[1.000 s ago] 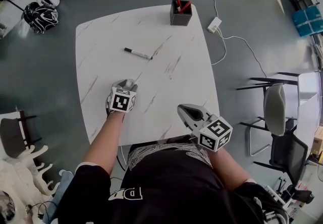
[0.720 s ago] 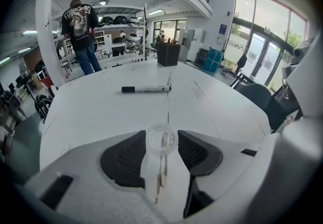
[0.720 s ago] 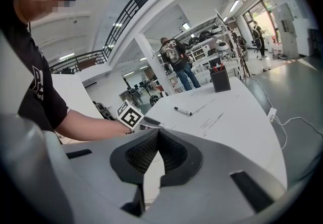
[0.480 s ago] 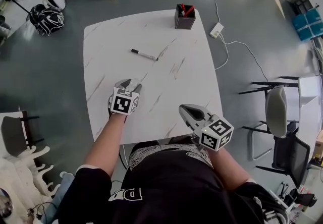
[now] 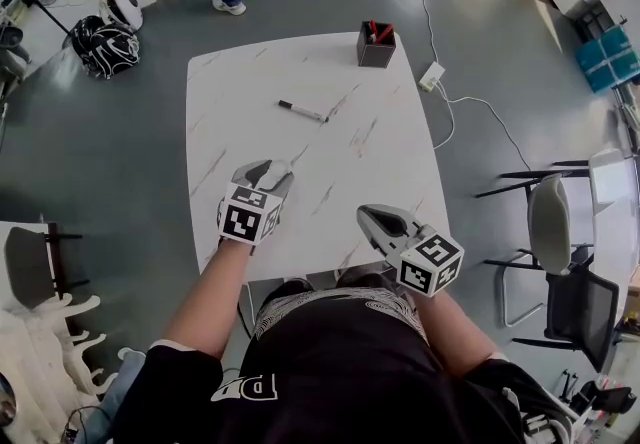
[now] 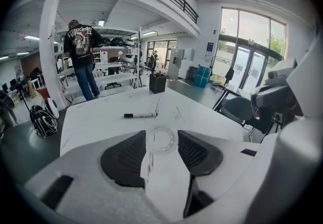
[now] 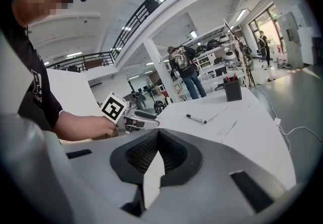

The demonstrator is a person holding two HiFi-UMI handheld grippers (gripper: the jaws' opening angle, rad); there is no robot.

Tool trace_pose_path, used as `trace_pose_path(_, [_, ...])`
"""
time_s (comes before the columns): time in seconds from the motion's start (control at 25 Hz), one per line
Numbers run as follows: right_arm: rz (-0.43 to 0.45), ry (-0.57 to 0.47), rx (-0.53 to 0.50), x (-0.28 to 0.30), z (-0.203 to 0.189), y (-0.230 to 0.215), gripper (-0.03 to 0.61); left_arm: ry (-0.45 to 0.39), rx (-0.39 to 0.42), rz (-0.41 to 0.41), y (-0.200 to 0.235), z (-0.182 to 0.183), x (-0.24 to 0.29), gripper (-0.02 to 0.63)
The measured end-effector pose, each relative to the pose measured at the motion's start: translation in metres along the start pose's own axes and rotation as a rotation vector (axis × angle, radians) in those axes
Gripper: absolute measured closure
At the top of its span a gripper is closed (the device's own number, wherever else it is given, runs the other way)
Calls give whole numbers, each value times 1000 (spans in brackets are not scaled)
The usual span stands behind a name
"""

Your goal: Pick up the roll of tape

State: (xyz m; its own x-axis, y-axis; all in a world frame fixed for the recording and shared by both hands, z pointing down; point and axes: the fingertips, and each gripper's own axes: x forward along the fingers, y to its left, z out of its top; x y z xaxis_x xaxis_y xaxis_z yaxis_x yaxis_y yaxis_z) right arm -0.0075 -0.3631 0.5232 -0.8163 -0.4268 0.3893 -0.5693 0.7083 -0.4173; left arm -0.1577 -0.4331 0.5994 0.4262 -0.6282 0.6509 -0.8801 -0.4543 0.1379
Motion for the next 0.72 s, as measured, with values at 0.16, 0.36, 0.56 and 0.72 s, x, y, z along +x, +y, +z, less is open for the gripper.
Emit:
trace_pose_path(0.16, [-1, -22, -32, -4, 4, 21, 575, -62, -13, -30, -13, 8, -32, 407])
trace_pose_path(0.36, [-5, -63, -77, -6, 13, 51, 575, -143, 7, -55, -24, 19, -78, 407])
trace_pose_path(0.56, [-14, -111, -104, -10, 21, 75, 575, -201, 18, -90, -39, 20, -115, 407])
trace_pose_path(0.72, [-32, -137, -115, -10, 22, 90, 575, -229, 29, -128, -50, 19, -140, 407])
